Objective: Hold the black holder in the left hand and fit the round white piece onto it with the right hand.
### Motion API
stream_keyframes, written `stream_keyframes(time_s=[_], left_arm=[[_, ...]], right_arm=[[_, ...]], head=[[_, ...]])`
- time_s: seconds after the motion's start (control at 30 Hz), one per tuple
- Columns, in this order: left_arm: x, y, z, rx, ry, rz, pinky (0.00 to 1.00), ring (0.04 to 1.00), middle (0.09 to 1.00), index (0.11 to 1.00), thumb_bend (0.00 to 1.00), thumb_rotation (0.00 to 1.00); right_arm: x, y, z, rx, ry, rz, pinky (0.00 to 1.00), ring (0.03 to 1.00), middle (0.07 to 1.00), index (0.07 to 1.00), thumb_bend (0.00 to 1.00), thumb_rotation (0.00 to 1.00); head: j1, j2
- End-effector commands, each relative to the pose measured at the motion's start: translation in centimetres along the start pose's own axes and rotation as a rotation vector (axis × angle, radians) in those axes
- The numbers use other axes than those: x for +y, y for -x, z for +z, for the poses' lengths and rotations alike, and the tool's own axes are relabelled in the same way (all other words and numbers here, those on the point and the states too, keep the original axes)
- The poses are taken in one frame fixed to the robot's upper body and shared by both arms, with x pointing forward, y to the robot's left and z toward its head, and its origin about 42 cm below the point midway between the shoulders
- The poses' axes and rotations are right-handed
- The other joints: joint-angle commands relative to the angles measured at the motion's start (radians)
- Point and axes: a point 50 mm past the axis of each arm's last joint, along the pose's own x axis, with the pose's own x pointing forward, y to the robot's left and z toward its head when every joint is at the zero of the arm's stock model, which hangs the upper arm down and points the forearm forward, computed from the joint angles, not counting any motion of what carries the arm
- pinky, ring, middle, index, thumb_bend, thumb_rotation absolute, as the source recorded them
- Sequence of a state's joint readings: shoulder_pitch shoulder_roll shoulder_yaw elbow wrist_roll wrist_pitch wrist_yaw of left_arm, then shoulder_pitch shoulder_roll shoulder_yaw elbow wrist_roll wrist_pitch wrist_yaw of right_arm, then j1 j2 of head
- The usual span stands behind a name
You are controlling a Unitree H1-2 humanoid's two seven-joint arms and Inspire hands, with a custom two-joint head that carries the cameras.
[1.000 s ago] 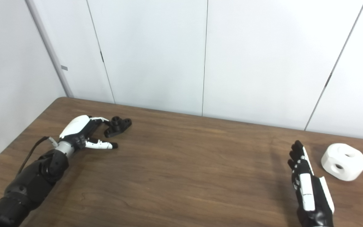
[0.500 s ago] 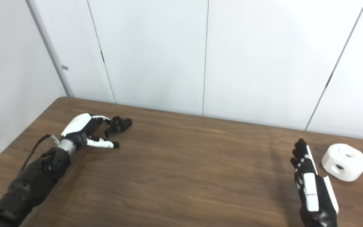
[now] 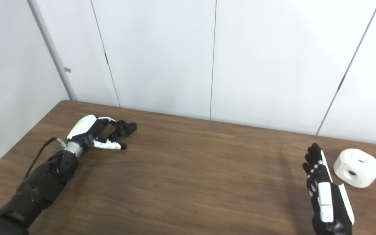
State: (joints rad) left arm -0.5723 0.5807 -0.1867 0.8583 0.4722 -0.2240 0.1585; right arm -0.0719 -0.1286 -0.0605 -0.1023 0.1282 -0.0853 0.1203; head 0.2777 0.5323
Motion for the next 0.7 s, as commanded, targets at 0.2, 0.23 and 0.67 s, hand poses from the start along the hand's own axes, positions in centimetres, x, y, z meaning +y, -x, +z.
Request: stream_keyframes(time_s=[0.2, 0.23, 0.67], left_arm=[[0.2, -0.7, 0.7, -0.078, -0.049, 0.041, 0.95, 0.833, 0.717, 0.486, 0.53, 0.06], [0.3, -0.7, 0.7, -0.084, -0.054, 0.043, 0.95, 0.830, 0.712, 0.485, 0.53, 0.05], [1.1, -1.0, 1.4, -0.142, -0.050, 0.053, 0.95, 0.809, 0.674, 0.484, 0.52, 0.05]], right_arm=[[0.3, -0.8, 2.4, -0.082, -0.004, -0.003, 1.00, 1.000, 1.000, 1.000, 0.62, 0.98], [0.3, -0.9, 2.6, -0.086, -0.001, -0.002, 1.00, 1.000, 1.000, 1.000, 0.62, 0.98], [0.6, -1.3, 3.9, -0.130, -0.016, 0.006, 1.00, 1.000, 1.000, 1.000, 0.62, 0.98]], head=[[-0.004, 0.008], [-0.004, 0.009], [-0.013, 0.009]])
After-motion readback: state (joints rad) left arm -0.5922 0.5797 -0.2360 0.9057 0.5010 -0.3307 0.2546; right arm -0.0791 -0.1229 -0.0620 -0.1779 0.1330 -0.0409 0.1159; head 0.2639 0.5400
